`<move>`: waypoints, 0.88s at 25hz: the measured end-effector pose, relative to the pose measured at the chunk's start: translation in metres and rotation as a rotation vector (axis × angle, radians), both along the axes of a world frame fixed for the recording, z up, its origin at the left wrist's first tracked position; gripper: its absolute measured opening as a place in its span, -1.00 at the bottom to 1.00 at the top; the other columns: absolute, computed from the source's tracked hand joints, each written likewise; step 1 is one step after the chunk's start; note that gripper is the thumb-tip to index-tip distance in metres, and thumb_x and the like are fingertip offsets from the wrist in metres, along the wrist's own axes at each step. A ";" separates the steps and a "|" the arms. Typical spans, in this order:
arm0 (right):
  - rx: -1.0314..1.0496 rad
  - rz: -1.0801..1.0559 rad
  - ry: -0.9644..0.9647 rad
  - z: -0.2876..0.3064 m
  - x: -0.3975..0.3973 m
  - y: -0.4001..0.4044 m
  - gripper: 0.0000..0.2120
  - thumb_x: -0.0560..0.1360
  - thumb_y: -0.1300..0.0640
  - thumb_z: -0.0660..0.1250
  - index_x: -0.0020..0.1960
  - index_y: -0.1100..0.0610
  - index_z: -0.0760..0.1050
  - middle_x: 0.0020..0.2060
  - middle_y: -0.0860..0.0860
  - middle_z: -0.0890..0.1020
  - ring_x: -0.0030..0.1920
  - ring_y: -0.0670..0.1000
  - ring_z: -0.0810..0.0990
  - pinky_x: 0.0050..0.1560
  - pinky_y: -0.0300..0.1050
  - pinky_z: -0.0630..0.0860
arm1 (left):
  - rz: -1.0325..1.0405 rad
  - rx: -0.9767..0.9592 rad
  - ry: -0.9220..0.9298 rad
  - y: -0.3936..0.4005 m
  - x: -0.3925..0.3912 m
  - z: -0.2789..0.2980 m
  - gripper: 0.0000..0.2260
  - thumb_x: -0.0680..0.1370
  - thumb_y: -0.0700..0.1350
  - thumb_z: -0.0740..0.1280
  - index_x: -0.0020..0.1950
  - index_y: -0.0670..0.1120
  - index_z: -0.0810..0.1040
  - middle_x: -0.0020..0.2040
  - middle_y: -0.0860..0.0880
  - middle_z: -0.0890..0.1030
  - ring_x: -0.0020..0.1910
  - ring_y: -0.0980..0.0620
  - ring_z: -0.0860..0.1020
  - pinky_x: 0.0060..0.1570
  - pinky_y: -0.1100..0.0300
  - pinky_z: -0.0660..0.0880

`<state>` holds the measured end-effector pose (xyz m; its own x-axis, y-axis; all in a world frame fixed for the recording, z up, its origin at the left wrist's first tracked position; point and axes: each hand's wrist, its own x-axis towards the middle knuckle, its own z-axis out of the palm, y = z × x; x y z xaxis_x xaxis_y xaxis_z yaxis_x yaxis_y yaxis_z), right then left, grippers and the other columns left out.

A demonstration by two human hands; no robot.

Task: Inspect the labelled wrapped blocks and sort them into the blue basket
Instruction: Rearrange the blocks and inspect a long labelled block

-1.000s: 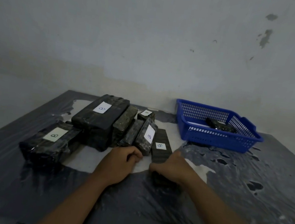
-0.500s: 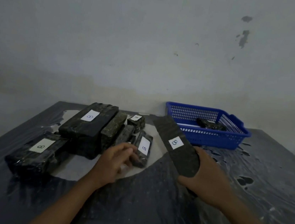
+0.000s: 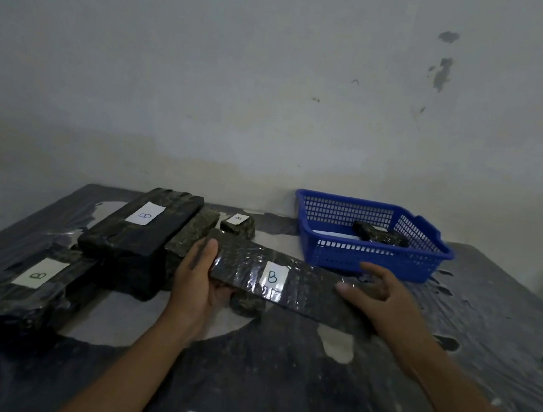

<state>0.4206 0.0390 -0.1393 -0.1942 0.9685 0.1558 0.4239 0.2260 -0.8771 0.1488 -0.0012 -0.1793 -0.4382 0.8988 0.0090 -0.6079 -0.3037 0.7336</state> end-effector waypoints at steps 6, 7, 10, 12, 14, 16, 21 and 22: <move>-0.145 -0.192 0.576 -0.043 -0.063 0.037 -0.80 0.60 -0.07 0.37 0.18 -0.03 0.58 0.17 0.09 0.62 0.12 0.11 0.65 0.07 0.22 0.67 | 0.130 -0.009 0.313 -0.002 -0.010 -0.010 -0.73 0.69 0.02 0.24 0.38 0.05 0.48 0.24 -0.13 0.65 0.15 -0.13 0.68 -0.18 0.04 0.67; -0.114 -0.201 0.578 -0.044 -0.070 0.042 -0.83 0.61 -0.05 0.36 0.16 -0.03 0.58 0.16 0.09 0.62 0.10 0.10 0.65 0.01 0.18 0.69 | 0.144 -0.014 0.361 0.000 -0.015 -0.011 -0.71 0.67 0.03 0.25 0.40 0.05 0.47 0.24 -0.12 0.65 0.15 -0.13 0.68 -0.19 0.06 0.67; -0.029 -0.180 0.540 -0.046 -0.075 0.049 -0.80 0.63 0.02 0.36 0.23 0.03 0.53 0.09 -0.01 0.60 -0.03 -0.13 0.66 -0.28 -0.26 0.62 | 0.200 -0.057 0.456 0.006 -0.024 -0.011 -0.67 0.64 0.04 0.30 0.40 0.03 0.49 0.22 -0.09 0.66 0.12 -0.12 0.70 -0.27 0.07 0.67; -0.005 -0.144 0.518 -0.054 -0.069 0.053 -0.74 0.61 0.03 0.38 0.28 0.00 0.49 0.11 -0.06 0.59 -0.04 -0.20 0.68 -0.22 -0.28 0.63 | 0.205 -0.086 0.495 0.009 -0.025 -0.010 -0.73 0.64 0.01 0.32 0.34 0.03 0.54 0.16 -0.06 0.68 0.07 -0.08 0.71 -0.31 0.10 0.66; -0.023 -0.123 0.527 -0.058 -0.066 0.053 -0.67 0.56 -0.03 0.43 0.30 -0.10 0.48 0.17 -0.06 0.59 0.11 -0.06 0.68 0.01 -0.05 0.69 | 0.211 -0.116 0.577 0.009 -0.028 -0.011 -0.80 0.65 -0.02 0.33 0.26 0.03 0.58 0.10 -0.03 0.70 0.03 -0.05 0.72 -0.33 0.12 0.65; -0.001 -0.137 0.458 -0.058 -0.067 0.054 -0.56 0.51 -0.11 0.47 0.33 -0.18 0.44 0.26 -0.07 0.54 0.26 0.02 0.60 0.22 0.11 0.63 | 0.245 -0.139 0.676 0.009 -0.030 -0.011 -0.78 0.65 -0.02 0.32 0.30 0.05 0.55 0.10 0.02 0.68 0.02 -0.04 0.71 -0.36 0.15 0.64; 0.059 -0.199 0.279 -0.061 -0.073 0.051 -0.07 0.30 -0.43 0.49 0.54 -0.22 0.21 0.51 -0.09 0.37 0.49 0.02 0.38 0.47 0.20 0.42 | 0.261 -0.114 0.742 0.004 -0.026 -0.010 -0.58 0.58 0.05 0.38 0.44 0.18 0.43 0.14 0.18 0.64 0.03 0.10 0.70 -0.30 0.07 0.66; 0.071 -0.211 0.263 -0.062 -0.072 0.050 0.00 0.25 -0.48 0.48 0.56 -0.21 0.18 0.54 -0.07 0.36 0.50 0.03 0.37 0.47 0.22 0.41 | 0.278 -0.122 0.793 0.002 -0.025 -0.010 -0.58 0.53 0.08 0.43 0.38 0.17 0.47 0.09 0.17 0.66 0.02 0.11 0.70 -0.26 0.05 0.67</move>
